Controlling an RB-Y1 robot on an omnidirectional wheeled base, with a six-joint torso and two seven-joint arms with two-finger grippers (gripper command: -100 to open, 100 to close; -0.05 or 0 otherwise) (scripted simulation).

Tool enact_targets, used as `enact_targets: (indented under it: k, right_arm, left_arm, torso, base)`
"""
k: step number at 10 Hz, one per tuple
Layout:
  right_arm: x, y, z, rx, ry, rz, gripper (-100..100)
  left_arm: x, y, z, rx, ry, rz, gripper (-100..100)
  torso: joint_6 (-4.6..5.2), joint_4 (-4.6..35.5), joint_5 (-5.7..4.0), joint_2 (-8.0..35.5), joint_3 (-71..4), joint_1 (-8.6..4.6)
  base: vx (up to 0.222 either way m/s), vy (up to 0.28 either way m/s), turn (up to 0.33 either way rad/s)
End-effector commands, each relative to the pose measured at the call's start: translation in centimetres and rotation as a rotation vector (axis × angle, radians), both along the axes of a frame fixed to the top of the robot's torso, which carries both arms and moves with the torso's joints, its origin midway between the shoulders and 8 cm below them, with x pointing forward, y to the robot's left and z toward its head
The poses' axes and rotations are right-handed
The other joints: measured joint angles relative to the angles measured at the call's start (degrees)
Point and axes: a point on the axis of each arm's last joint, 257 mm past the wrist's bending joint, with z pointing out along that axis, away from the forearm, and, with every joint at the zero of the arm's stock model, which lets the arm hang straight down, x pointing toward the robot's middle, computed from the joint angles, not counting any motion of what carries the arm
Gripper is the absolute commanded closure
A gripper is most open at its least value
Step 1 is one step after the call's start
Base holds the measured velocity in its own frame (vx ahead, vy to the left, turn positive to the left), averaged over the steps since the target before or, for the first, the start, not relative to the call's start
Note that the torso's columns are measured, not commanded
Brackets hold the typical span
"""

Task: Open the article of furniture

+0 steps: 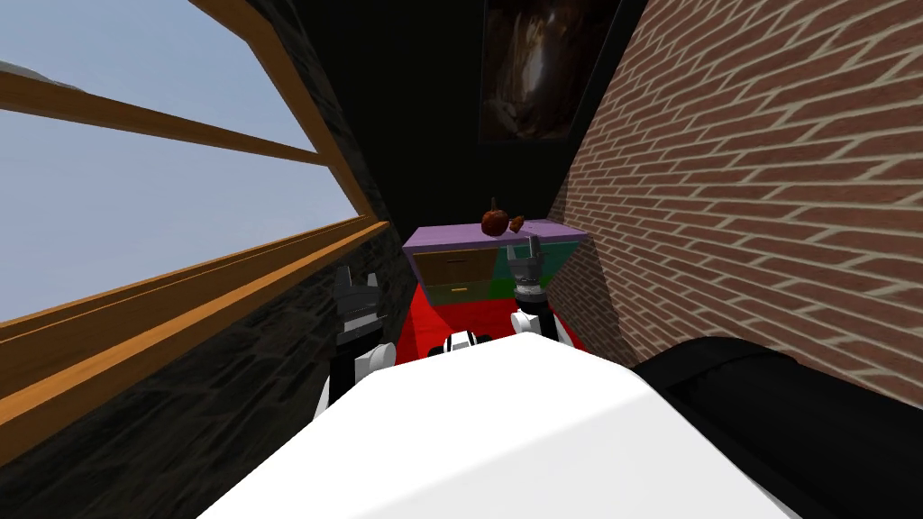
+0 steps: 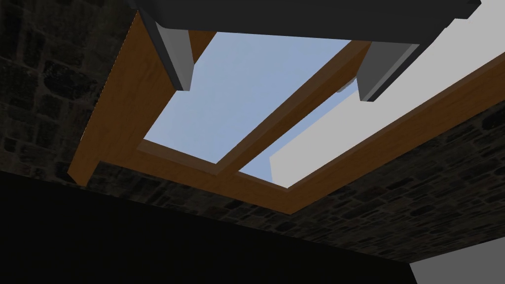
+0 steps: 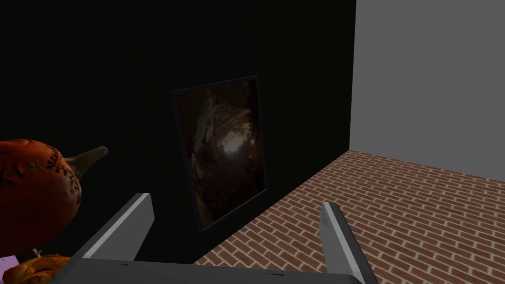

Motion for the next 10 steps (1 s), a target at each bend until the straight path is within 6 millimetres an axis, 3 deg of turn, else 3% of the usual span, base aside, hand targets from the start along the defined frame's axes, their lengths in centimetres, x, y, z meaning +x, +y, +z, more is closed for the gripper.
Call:
enact_targets:
  k: [1,10]
  right_arm:
    - [0.1,0.8,-0.8,0.043,0.007,0.103,-100]
    - [0.5,2.4,-3.5,0.287,0.03,0.412,-100]
  left_arm:
    - [0.0,0.0,0.0,0.0,0.0,0.0,0]
    - [0.0,0.0,0.0,0.0,0.0,0.0,0]
  torso:
    - [0.0,0.54,0.01,0.48,-1.16,0.01]
    - [0.01,0.79,-0.01,0.75,-1.44,-0.03]
  base:
    - [0.055,0.024,0.011]
    - [0.059,0.027,0.007]
